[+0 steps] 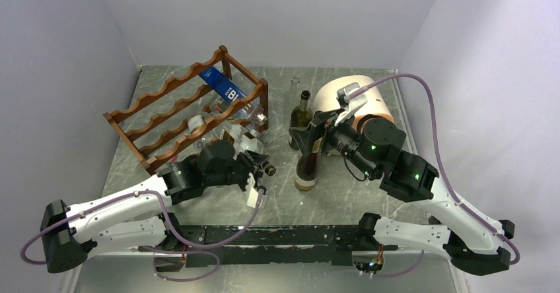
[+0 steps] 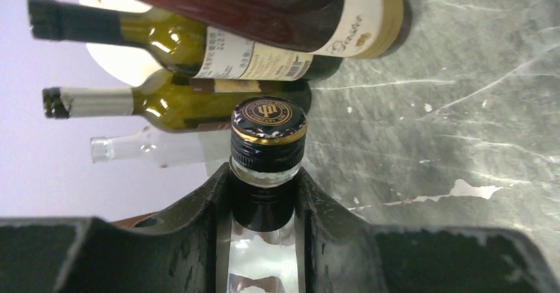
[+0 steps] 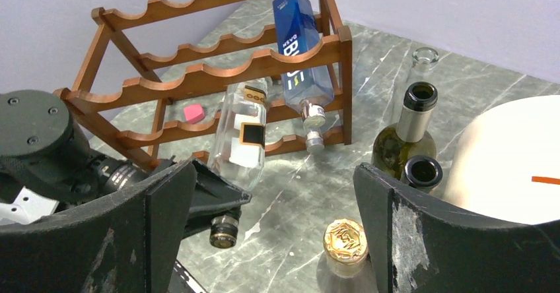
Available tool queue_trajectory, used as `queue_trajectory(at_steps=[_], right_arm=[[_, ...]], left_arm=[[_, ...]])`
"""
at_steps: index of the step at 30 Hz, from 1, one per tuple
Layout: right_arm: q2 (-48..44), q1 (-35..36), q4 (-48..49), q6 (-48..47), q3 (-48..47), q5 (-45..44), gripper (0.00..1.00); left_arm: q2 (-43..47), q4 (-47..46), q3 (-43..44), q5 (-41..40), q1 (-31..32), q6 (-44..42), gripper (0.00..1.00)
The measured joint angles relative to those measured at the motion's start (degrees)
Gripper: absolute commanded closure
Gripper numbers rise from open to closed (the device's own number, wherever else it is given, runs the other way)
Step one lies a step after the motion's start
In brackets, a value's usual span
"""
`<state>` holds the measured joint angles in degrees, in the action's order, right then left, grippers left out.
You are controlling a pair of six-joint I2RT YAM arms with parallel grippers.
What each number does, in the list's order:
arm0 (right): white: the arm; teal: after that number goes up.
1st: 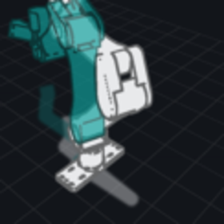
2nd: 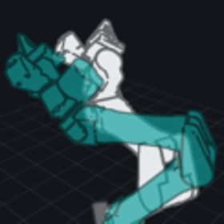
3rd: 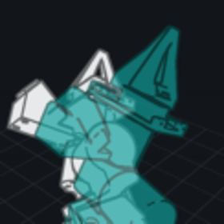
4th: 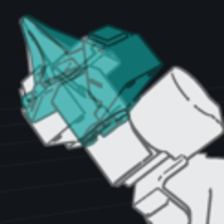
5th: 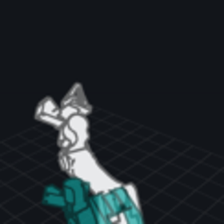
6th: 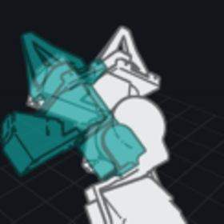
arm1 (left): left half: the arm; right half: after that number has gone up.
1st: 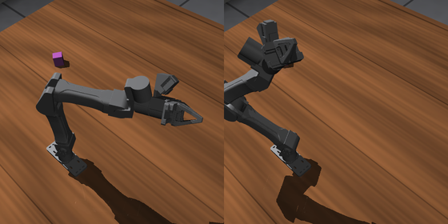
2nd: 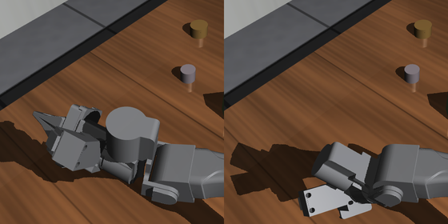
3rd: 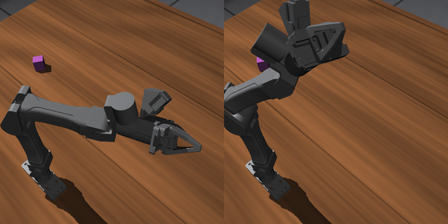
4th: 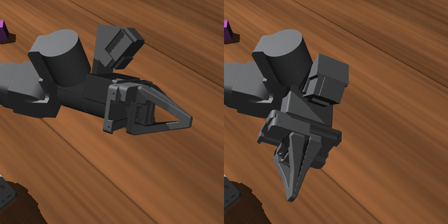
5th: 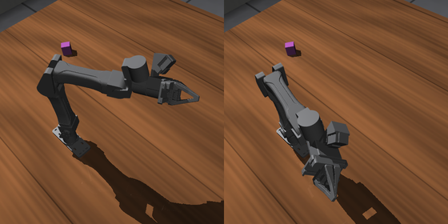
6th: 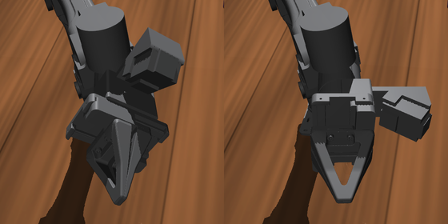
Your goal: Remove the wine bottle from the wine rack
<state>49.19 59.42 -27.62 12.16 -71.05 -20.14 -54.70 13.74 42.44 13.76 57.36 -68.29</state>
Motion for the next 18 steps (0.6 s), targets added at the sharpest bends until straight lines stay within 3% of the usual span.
queue_trajectory(at_steps=[9,15,18], right_arm=[[-0.94,0.0,-0.13,-0.04,0.35,-0.42,0.05],[-2.58,0.0,-0.17,-0.17,0.44,-1.42,0.04],[-2.6,0.0,-0.15,-0.28,0.44,-1.79,0.04]], left_arm=[[-3.13,1.07,1.7,-7.58,9.84,3.04,0.93],[-3.5,-0.83,2.89,-11.26,12.26,7.21,0.93],[-5.51,-0.31,7.5,-13.86,12.41,11.67,0.93]])
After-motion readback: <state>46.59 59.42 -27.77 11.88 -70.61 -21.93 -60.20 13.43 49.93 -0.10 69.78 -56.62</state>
